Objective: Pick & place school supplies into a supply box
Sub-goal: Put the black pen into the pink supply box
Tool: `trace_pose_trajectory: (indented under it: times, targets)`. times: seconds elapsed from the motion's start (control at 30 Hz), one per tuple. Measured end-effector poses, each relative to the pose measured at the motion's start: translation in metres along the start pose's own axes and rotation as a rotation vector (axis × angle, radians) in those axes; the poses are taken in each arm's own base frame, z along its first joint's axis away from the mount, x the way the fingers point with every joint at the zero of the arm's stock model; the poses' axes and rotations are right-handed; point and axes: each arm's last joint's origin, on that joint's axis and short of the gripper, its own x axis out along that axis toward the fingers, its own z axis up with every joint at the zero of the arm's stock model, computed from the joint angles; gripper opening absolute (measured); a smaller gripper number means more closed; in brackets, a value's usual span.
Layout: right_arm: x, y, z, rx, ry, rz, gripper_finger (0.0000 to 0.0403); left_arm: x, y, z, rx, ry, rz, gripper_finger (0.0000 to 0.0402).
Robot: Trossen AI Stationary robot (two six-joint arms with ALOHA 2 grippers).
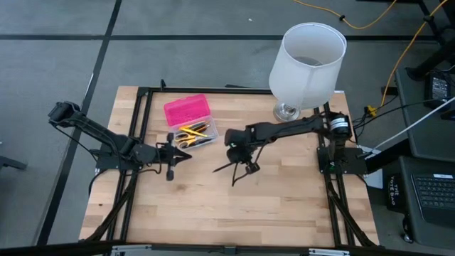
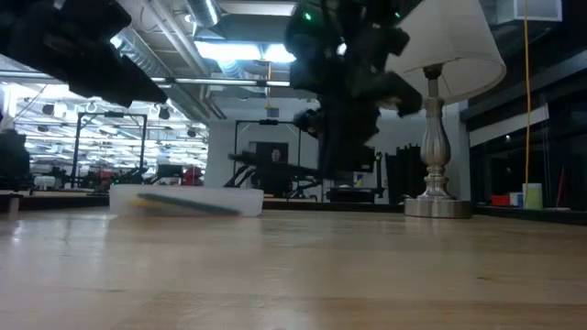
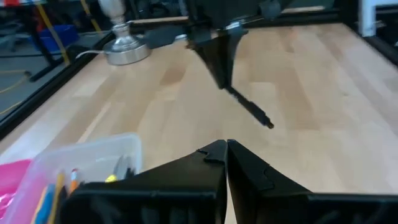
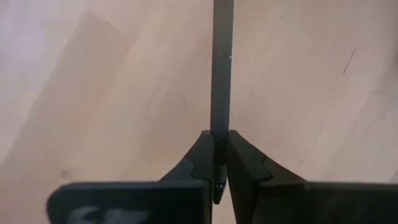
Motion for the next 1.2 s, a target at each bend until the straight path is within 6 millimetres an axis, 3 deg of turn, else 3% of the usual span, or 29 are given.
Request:
trace_pose_trajectory:
  times: [0.27,0.6,0.83,1.2]
  targets:
    - [-0.006,-0.007,-0.032,-0.011,-0.198,-0.138,0.0025,0.0,0.002,-0.004,0.006,-0.001,0.055,0.0006]
    - [-0.012,-0.026,-0.063,-0.06,-0.644,-0.269,0.0025,0.0,0.003,0.0,0.007,-0.045,0.096,0.0006]
    - [-0.024,-0.031,-0.055,-0.061,-0.843,-0.349,0.0025,0.001,0.008,0.014,-0.072,-0.17,0.137,0.0025]
    - [-0.029,-0.012,-0.035,-0.087,-0.997,-0.299,0.0025,0.019,0.013,0.024,-0.095,-0.284,0.147,0.0121]
